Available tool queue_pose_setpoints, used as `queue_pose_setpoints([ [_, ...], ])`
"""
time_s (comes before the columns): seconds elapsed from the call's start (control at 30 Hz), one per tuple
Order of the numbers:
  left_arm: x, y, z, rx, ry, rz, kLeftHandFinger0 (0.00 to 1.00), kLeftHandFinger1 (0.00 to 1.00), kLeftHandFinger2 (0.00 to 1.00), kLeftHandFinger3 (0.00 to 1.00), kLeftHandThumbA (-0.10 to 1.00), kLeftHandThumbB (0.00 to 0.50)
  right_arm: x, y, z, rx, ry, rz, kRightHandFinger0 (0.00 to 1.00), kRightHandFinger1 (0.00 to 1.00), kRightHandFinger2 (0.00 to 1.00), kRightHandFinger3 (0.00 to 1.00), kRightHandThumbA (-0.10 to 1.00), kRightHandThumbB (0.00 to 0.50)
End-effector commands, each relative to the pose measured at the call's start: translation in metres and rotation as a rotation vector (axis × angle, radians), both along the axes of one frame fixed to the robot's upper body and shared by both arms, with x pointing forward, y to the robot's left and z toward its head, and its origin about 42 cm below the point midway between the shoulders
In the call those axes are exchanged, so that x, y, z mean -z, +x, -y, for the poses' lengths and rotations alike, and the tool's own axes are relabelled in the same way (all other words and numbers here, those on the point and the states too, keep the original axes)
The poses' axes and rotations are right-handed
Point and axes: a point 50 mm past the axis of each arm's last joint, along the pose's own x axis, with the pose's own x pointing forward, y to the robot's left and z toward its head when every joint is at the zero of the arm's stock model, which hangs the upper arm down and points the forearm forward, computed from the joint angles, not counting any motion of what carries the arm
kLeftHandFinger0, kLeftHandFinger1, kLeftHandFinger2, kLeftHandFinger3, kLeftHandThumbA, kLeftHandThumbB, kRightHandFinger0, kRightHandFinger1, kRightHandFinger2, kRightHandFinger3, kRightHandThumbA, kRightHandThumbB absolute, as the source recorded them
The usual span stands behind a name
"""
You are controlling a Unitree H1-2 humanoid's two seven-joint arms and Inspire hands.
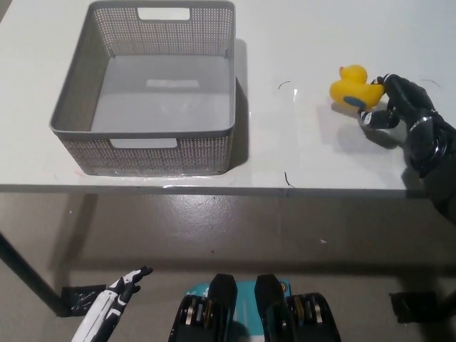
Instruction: Use the right hand to pick up a yellow duck toy and place it into a container on the left hand side
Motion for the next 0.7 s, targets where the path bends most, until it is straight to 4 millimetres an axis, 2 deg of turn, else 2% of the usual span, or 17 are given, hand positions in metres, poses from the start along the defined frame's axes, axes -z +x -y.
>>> queue_pose_setpoints([
  [0.0,-0.013,0.005,-0.005,0.01,0.011,0.064,1.0,1.0,1.0,1.0,1.0,0.319,-0.067,0.018,-0.003,-0.013,0.098,0.227,0.0,0.22,0.47,0.18,0.13,0.105],
  [0.03,-0.012,0.005,-0.006,0.008,0.007,0.062,1.0,1.0,1.0,1.0,1.0,0.32,-0.076,0.021,-0.008,-0.01,0.124,0.247,0.0,0.21,0.47,0.19,0.14,0.109],
  [0.07,-0.012,0.005,-0.006,0.005,0.009,0.062,1.0,1.0,1.0,1.0,1.0,0.322,-0.082,0.022,-0.012,-0.016,0.147,0.262,0.0,0.21,0.48,0.26,0.12,0.103],
  [0.13,-0.011,0.005,-0.006,0.002,0.013,0.058,1.0,1.0,1.0,1.0,1.0,0.326,-0.093,0.024,-0.019,-0.04,0.161,0.297,0.0,0.19,0.47,0.33,0.11,0.092],
  [0.17,-0.011,0.005,-0.005,0.001,0.008,0.054,1.0,1.0,1.0,1.0,1.0,0.332,-0.103,0.026,-0.027,-0.053,0.17,0.318,0.0,0.18,0.48,0.42,0.13,0.091],
  [0.23,-0.01,0.004,-0.005,0.002,0.005,0.054,1.0,1.0,1.0,1.0,1.0,0.328,-0.121,0.029,-0.043,-0.088,0.191,0.355,0.0,0.19,0.51,0.5,0.11,0.097],
  [0.3,-0.01,0.004,-0.005,0.002,0.009,0.053,1.0,1.0,1.0,1.0,1.0,0.331,-0.13,0.03,-0.053,-0.113,0.195,0.378,0.0,0.19,0.52,0.5,0.11,0.111],
  [0.33,-0.01,0.004,-0.004,0.002,0.012,0.052,1.0,1.0,1.0,1.0,1.0,0.331,-0.136,0.03,-0.06,-0.13,0.193,0.397,0.0,0.19,0.49,0.5,0.08,0.122],
  [0.37,-0.009,0.004,-0.003,0.003,0.01,0.049,1.0,1.0,1.0,1.0,1.0,0.334,-0.142,0.03,-0.069,-0.144,0.193,0.408,0.0,0.19,0.48,0.49,0.1,0.126],
  [0.4,-0.008,0.004,-0.002,0.004,0.006,0.043,1.0,1.0,1.0,1.0,1.0,0.335,-0.15,0.031,-0.08,-0.165,0.195,0.416,0.0,0.17,0.43,0.46,0.11,0.121],
  [0.47,-0.008,0.003,-0.002,0.008,0.005,0.041,1.0,1.0,1.0,1.0,1.0,0.333,-0.155,0.03,-0.093,-0.19,0.2,0.426,0.0,0.17,0.43,0.47,0.1,0.112],
  [0.57,-0.009,0.002,-0.001,0.011,0.014,0.04,1.0,1.0,1.0,1.0,1.0,0.326,-0.165,0.029,-0.119,-0.241,0.208,0.418,0.0,0.2,0.48,0.52,0.19,0.05],
  [0.63,-0.009,0.002,-0.002,0.01,0.018,0.037,1.0,1.0,1.0,1.0,1.0,0.323,-0.17,0.027,-0.134,-0.262,0.227,0.427,0.0,0.24,0.54,0.57,0.12,0.072],
  [0.67,-0.01,0.003,-0.002,0.011,0.019,0.038,1.0,1.0,1.0,1.0,1.0,0.321,-0.173,0.027,-0.141,-0.268,0.233,0.429,0.0,0.26,0.55,0.56,0.1,0.091],
])
